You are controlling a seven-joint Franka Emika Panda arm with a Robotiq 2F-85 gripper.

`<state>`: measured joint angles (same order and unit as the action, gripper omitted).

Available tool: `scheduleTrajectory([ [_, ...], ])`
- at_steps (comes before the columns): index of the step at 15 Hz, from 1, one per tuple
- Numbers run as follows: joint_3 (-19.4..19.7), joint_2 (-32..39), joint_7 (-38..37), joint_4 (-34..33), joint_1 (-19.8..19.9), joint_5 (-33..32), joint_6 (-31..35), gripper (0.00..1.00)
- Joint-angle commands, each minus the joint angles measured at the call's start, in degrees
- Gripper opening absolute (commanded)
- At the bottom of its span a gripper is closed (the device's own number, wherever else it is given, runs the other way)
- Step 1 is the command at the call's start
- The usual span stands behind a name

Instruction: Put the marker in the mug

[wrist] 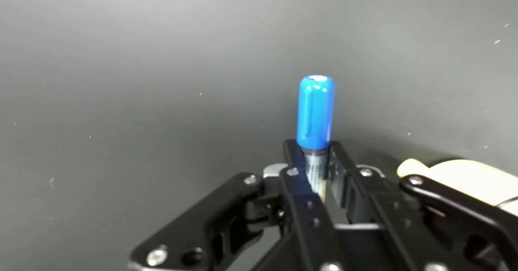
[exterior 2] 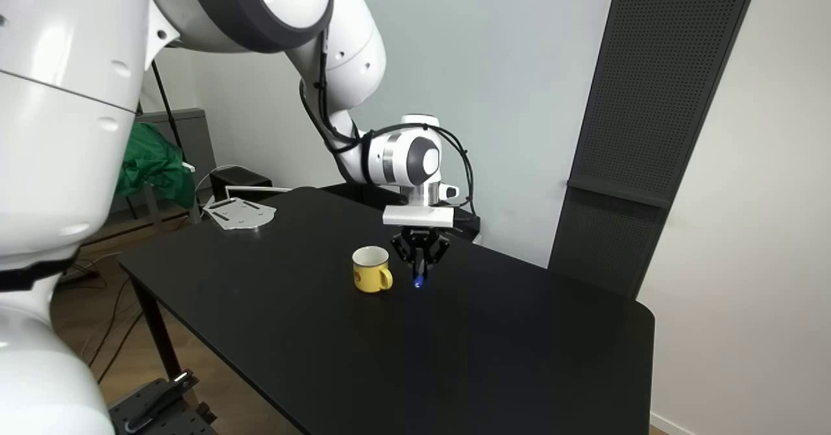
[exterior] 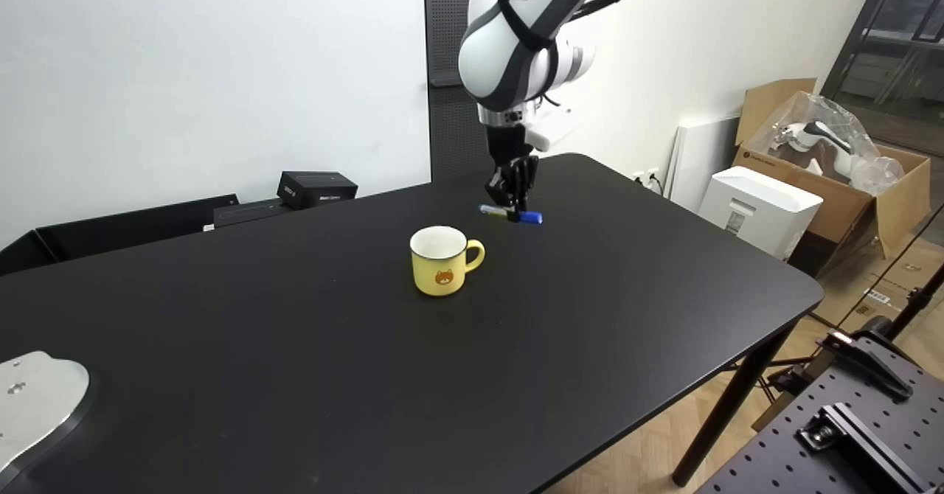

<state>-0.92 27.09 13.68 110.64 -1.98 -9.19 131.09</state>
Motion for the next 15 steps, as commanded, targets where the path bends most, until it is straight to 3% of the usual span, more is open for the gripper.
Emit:
scheduleTrajectory([
  [1,-0.25,-1.81,-2.28,-5.46,-1.74,-1.46,-14.06,0.05],
  [14,-5.82,5.53,-1.38,-24.36,-8.07,-0.77,-40.28,0.05],
  [15,-6.08,2.7,-0.22,-19.36,-7.65,-1.09,-36.38,0.21],
])
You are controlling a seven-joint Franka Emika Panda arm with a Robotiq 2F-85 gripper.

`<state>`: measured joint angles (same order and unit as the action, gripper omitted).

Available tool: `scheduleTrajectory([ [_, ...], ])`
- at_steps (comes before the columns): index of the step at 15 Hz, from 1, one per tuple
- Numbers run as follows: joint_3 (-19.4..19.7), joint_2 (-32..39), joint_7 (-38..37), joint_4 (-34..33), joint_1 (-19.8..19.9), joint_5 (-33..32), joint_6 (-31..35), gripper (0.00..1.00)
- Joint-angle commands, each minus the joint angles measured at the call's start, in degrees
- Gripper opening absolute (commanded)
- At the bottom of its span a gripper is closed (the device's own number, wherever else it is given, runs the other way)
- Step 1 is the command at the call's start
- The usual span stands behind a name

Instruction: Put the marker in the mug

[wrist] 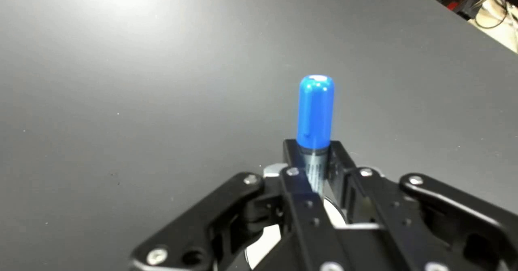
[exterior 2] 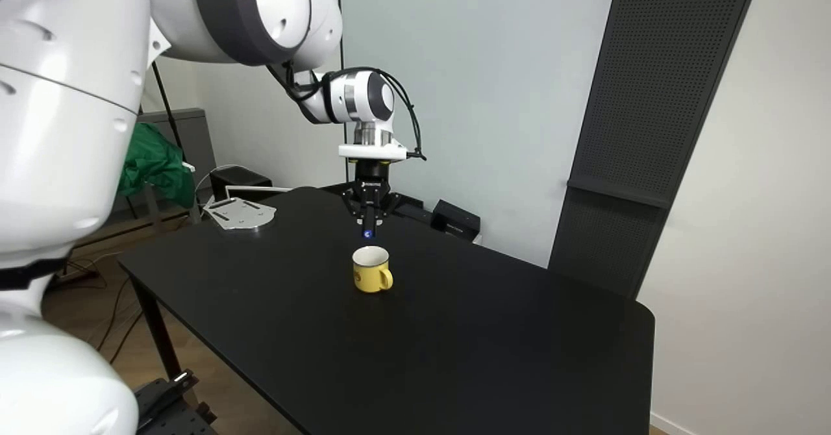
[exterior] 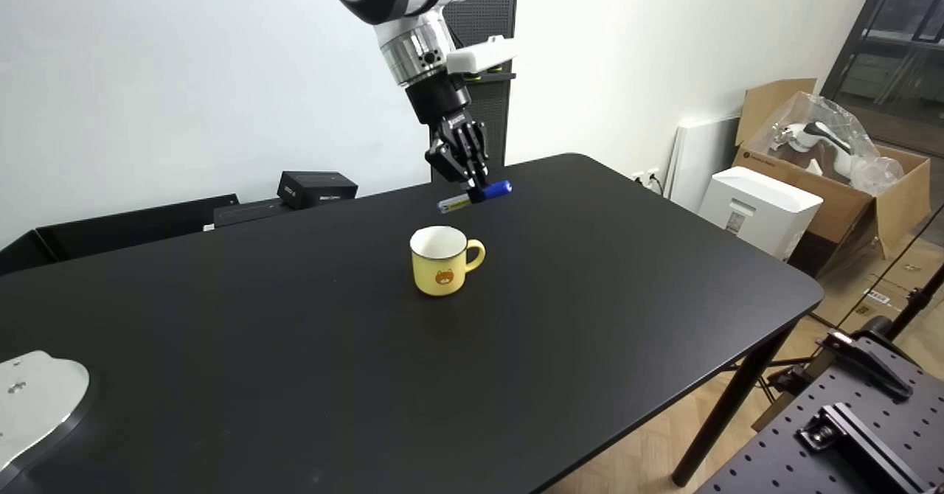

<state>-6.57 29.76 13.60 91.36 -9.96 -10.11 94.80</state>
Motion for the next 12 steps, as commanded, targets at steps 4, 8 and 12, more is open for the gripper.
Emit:
scheduleTrajectory([
  [4,-0.4,2.0,-0.15,-2.69,0.09,-0.17,-1.98,0.05],
  [8,0.76,4.2,-1.51,-5.08,-0.25,-1.66,-7.32,0.05],
  [12,1.01,7.79,-1.64,-8.42,-0.41,-2.42,-10.78,0.05],
])
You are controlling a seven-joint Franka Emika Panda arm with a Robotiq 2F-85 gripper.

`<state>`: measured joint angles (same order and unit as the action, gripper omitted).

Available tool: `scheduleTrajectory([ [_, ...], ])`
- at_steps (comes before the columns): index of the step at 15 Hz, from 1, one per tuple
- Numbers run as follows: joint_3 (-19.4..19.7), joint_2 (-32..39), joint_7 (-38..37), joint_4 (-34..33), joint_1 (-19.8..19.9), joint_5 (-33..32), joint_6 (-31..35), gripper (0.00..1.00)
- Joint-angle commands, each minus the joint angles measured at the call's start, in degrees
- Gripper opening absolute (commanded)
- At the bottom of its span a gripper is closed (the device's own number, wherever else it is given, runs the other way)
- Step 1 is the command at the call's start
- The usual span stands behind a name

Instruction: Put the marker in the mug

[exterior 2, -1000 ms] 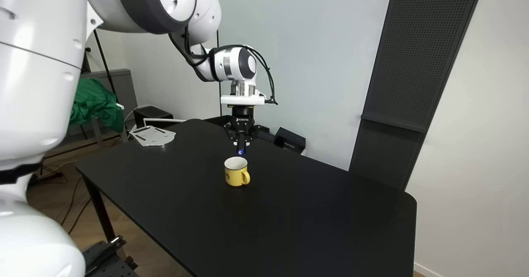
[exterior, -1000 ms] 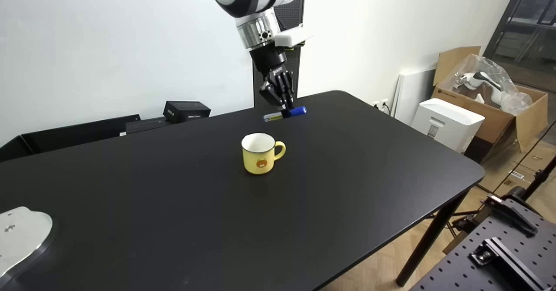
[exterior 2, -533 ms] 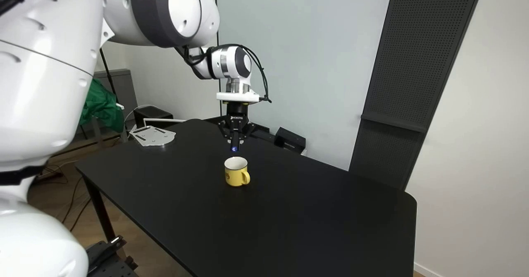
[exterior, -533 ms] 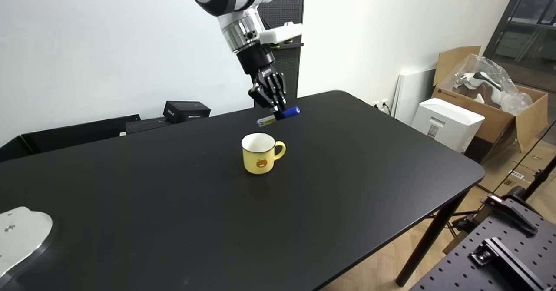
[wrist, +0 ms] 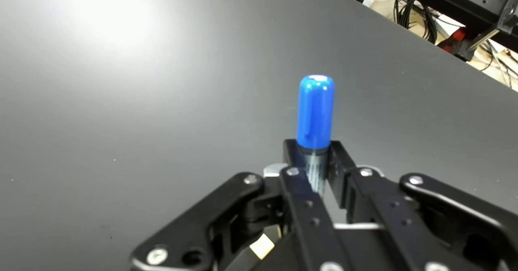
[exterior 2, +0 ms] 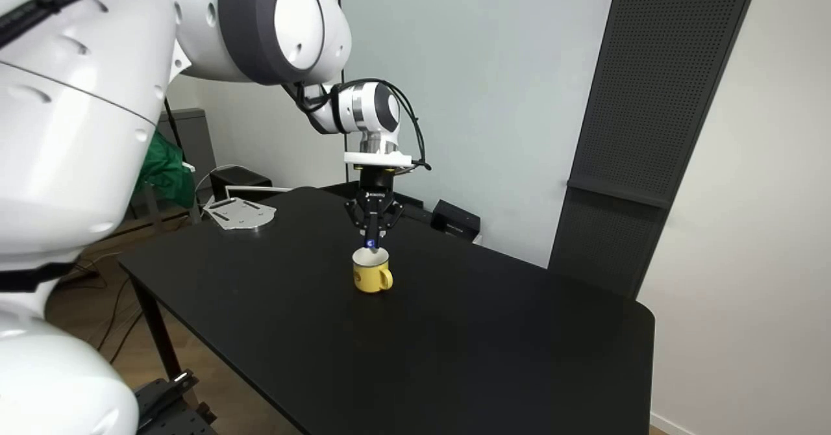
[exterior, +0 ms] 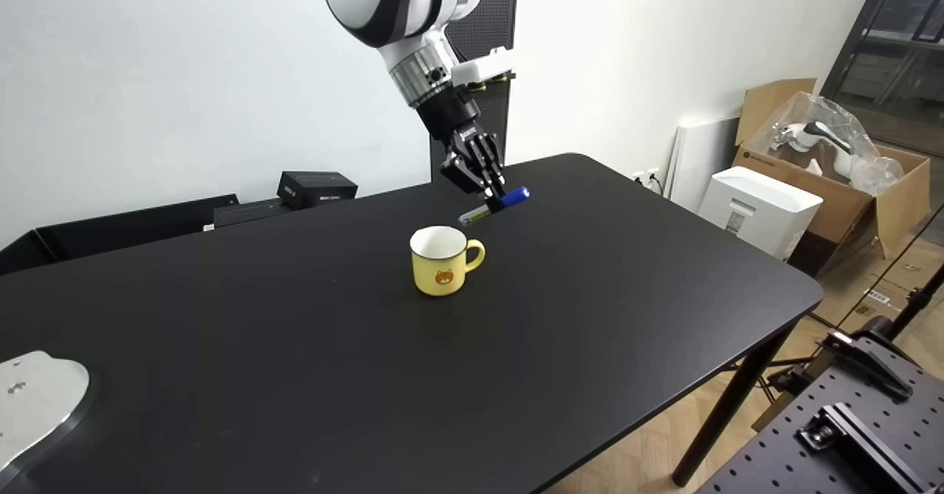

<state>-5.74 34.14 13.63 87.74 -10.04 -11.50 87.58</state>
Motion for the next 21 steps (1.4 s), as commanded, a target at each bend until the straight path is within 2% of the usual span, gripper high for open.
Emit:
scheduleTrajectory([
  [1,0.2,4.39,-1.6,-5.65,-0.39,-1.2,-3.85,0.05],
  [13,-0.25,14.66,0.85,-18.65,-3.03,-3.12,-7.12,0.05],
  [14,-0.28,15.29,1.07,-19.54,-3.17,-3.04,-7.45,0.46],
  [15,-0.33,15.83,1.43,-20.24,-3.3,-3.07,-7.49,0.47],
  [21,-0.51,16.36,1.0,-21.93,-3.52,-2.22,-6.77,0.87],
])
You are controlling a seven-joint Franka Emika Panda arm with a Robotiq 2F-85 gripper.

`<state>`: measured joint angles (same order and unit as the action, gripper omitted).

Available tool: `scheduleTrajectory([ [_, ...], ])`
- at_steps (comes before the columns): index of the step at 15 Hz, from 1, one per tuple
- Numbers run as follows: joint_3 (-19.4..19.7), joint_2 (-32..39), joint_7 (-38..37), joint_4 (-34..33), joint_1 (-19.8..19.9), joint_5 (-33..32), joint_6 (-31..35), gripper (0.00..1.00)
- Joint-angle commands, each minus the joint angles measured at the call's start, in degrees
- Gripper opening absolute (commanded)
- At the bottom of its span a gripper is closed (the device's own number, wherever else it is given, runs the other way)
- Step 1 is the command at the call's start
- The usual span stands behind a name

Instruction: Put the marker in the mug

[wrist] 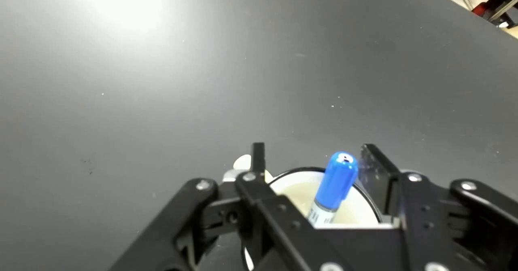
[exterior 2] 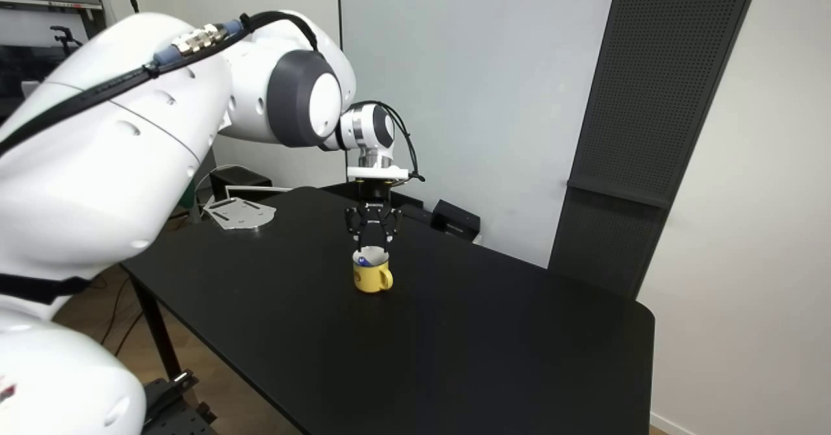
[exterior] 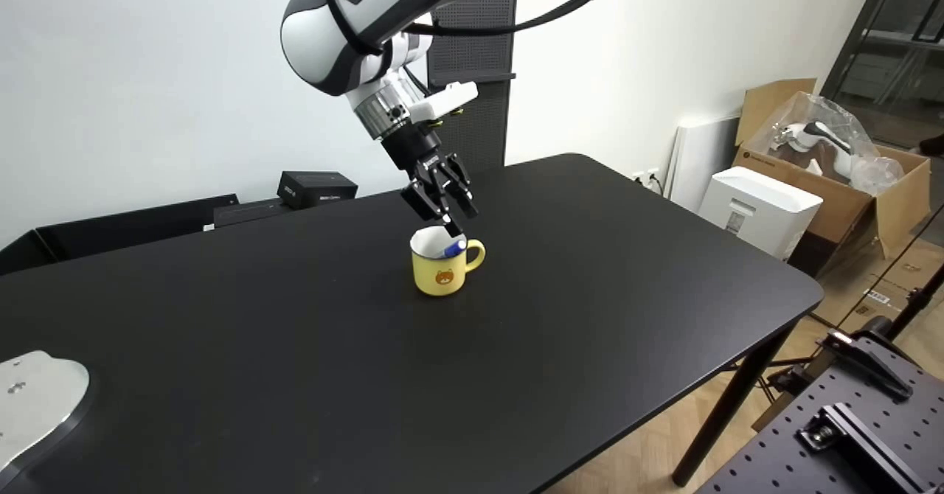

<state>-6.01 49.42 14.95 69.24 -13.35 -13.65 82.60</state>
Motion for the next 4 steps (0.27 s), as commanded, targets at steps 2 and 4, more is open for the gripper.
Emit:
scheduleTrajectory([
  [2,-0.44,-1.11,-0.33,-1.2,-0.52,-0.85,0.61,0.98],
  [4,-0.47,-3.11,-1.0,0.83,-1.02,-1.39,2.84,1.0],
])
